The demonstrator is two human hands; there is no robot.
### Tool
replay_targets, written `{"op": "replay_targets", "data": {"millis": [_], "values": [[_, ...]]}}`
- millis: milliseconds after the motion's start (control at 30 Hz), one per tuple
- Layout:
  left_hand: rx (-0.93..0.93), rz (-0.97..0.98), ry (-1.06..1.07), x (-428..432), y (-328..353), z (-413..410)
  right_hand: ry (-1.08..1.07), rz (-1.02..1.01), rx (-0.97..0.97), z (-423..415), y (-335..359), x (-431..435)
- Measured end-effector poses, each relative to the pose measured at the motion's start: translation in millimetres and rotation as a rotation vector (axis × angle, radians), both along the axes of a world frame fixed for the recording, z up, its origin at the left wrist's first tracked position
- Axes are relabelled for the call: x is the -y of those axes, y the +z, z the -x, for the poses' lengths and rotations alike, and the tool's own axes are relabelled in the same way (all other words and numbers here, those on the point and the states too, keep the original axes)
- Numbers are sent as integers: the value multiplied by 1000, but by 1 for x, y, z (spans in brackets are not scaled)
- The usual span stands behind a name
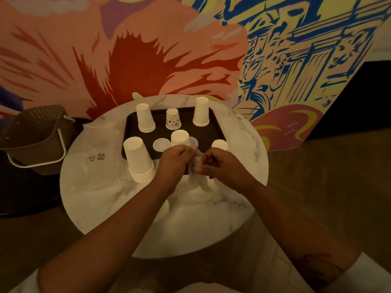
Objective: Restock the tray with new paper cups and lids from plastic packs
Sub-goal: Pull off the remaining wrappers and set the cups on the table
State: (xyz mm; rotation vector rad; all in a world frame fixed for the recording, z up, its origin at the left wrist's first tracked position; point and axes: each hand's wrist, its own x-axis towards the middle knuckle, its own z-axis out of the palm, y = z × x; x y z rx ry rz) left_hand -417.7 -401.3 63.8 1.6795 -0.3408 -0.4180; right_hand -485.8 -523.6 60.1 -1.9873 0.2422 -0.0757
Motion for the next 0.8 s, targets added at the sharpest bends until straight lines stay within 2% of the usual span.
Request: {"op": "replay_targets", "data": {"millis": [133, 233, 300, 400, 467, 533, 600, 700, 733, 800], "values": [[55, 5, -178, -4, 14, 6, -96, 123, -30, 0, 11, -8], [227, -66, -105, -6, 14, 4, -125, 58, -12, 5, 20, -8], [154, -89, -100, -8, 13, 0, -157, -8, -2, 9, 23, -8], [-46, -141, -260, -11, 21, -1, -180, -75, 8, 13, 26, -9], [-59, -139, -329, -12, 25, -1, -189, -82, -6, 16, 31, -11], [-58, -127, -273, -12, 24, -5, -222, -86, -21, 19, 37, -12], [2, -183, -223, -14, 27, -6, -291, 26, -52, 19, 40, -11], [95, -363, -289, -16, 30, -6, -406, 307, -85, 17, 37, -10], [188, -411, -335, -17, 27, -4, -450, 314, -85, 17, 34, -10], [252, -477, -378, -19, 24, -4, -535, 242, -92, 17, 29, -9]]}}
